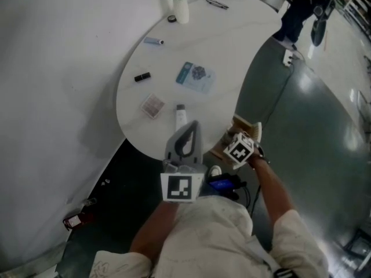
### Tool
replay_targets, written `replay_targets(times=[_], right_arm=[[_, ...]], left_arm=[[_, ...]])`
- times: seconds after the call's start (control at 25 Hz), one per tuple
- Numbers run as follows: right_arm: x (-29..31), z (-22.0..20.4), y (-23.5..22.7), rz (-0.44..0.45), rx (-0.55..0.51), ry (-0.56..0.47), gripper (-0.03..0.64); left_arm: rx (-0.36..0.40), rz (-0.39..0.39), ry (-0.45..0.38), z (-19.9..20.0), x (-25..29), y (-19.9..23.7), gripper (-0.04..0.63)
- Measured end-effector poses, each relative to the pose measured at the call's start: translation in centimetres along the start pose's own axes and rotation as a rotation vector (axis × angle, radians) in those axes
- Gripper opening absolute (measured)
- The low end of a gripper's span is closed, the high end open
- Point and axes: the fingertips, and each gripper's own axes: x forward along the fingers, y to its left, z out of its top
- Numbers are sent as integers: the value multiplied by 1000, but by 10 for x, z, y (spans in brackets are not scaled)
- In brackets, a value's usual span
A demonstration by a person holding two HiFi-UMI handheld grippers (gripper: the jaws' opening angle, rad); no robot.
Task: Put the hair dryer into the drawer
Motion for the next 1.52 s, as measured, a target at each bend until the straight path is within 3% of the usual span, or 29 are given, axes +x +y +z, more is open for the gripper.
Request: replay_targets(times=[0.56, 0.96, 1.24, 1.52], right_arm=[[31, 4, 2, 29, 13, -73, 227], [40, 25, 0, 42, -53, -111, 227], [48, 36, 0, 46, 6, -221, 227], [66, 27, -6, 49, 78, -224, 226]], left_arm=[[21, 30, 42, -11, -3, 4, 2], [22, 48, 79, -24, -3, 5, 2], [23, 67, 92, -25, -2, 9, 2], [46, 79, 119, -33, -2, 13, 2]])
